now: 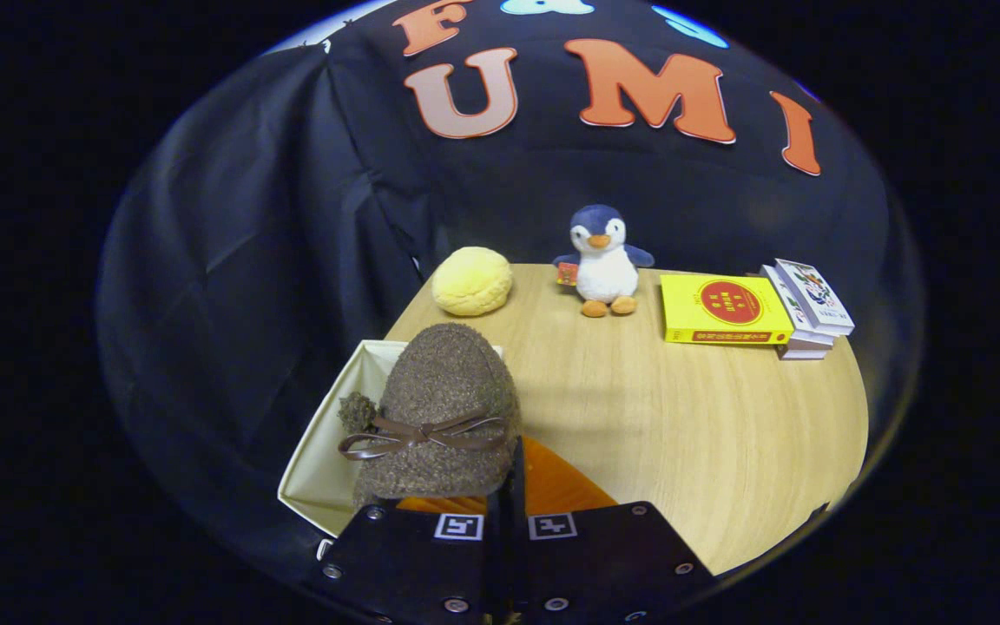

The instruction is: Open the storage box then place both shoes into the box .Put the left shoe in first, then the right shoe, with the right side of both shoes facing outward in a uniform manner.

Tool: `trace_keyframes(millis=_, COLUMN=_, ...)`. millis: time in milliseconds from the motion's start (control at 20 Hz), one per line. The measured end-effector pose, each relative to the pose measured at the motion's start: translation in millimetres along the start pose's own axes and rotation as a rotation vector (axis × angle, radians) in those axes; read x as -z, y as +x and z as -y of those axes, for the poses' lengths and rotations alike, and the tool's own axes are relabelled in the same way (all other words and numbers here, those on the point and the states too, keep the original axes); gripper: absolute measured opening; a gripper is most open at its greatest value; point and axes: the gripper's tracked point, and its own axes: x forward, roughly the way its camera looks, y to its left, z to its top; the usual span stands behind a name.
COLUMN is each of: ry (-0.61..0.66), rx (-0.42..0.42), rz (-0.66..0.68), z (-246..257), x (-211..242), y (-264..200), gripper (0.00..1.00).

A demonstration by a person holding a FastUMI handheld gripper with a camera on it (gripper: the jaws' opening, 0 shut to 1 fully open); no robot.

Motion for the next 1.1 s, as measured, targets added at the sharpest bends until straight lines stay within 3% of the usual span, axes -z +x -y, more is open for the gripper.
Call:
trace_keyframes(millis=400, ry=-0.018, rx=0.071, rz=-0.088, z=-32.1, x=15.2, y=53.3, gripper=0.07)
trace_keyframes(millis=700, ry=-0.019, rx=0.057, rz=-0.191, z=-33.7, x=41.3, y=48.3, gripper=0.27)
trace_keyframes(millis=1100, ry=0.021, rx=-0.056, rz=-0.008, z=-7.6, x=-14.8, y=-2.2, gripper=0.43)
